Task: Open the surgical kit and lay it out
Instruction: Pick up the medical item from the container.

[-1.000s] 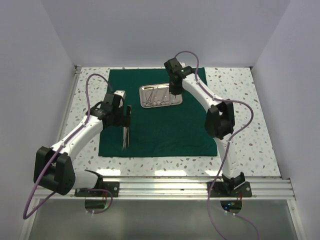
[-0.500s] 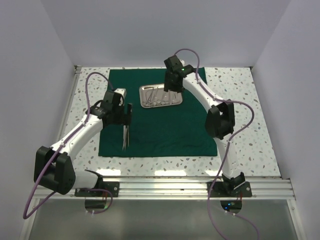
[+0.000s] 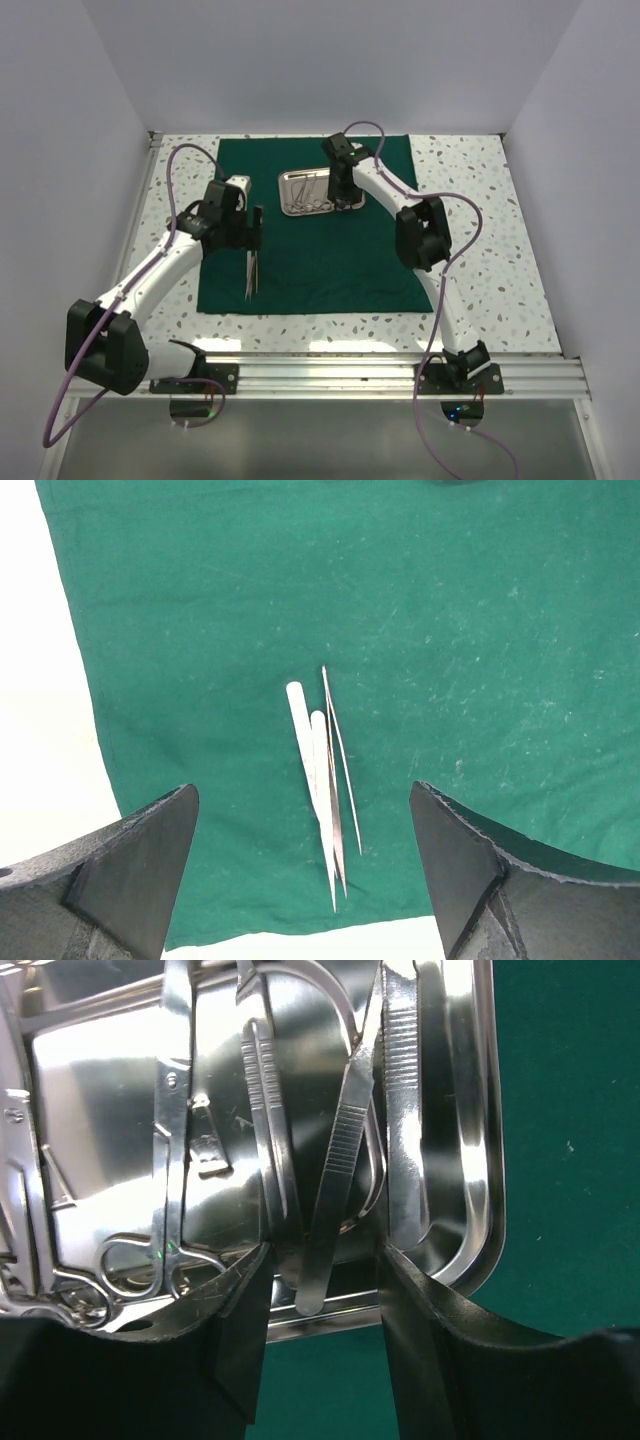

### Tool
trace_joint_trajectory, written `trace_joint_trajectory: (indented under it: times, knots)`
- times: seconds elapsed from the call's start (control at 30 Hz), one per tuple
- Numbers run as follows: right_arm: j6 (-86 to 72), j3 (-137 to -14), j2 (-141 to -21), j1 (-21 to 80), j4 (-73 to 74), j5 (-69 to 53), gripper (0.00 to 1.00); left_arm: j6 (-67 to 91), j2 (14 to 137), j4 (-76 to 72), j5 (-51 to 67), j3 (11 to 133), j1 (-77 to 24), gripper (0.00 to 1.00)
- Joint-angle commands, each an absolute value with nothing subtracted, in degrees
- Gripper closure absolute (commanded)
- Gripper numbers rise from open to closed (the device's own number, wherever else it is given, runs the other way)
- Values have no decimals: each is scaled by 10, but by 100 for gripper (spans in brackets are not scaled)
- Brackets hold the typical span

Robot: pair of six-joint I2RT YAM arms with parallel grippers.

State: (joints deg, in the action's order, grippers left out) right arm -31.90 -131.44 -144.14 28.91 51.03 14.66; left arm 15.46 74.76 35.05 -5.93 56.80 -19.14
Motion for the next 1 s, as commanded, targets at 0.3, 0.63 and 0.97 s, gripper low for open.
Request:
trace_joint_trajectory:
  times: [0.3,0.63,0.97]
  knots:
    - [-340,-1293,-1461,287,490,171,100,153,737,354,-54,565,-187,10]
    - [-327,-1311,-1425,287,497,172,100,154,745,349,-57,569,-187,10]
    - [-320,-1326,-1365,287,501,158,100,159,746,358,-68,584,-187,10]
